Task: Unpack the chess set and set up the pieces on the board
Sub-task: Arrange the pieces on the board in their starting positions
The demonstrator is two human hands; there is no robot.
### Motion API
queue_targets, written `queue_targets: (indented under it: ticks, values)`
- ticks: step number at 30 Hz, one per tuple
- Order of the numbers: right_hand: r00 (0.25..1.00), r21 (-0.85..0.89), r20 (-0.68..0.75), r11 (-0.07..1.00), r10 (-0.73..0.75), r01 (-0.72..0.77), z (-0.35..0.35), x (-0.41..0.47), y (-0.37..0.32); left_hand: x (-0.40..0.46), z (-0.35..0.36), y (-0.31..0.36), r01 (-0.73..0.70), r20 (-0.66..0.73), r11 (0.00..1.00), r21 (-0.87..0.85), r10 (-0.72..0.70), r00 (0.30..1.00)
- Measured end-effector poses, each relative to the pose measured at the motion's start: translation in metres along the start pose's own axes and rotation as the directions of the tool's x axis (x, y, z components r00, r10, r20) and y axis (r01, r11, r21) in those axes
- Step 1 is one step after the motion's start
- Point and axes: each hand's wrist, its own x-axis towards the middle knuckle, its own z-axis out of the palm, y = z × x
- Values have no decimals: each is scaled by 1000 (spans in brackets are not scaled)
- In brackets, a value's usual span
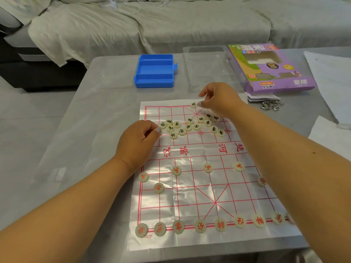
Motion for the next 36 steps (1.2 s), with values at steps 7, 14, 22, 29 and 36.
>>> queue_targets:
  ticks: [7,14,22,29,36]
  values:
    - [994,27,104,999,-35,32,-13,-38,2,-1,0,2,15,8,1000,1,-15,1000]
    - [979,-68,194,995,-64,79,-2,-46,-4,-1,-1,5,14,6,1000,10,-14,1000]
    - [980,-100,174,988,-96,115,9,-44,-3,-1,-1,5,21,6,1000,7,-21,1000]
    - [987,95,-96,988,130,-121,-17,-8,28,0,0,2,15,2,1000,9,-15,1000]
    - [988,-4,-31,989,150,-150,0,6,25,1,1,1,23,7,1000,13,-23,1000]
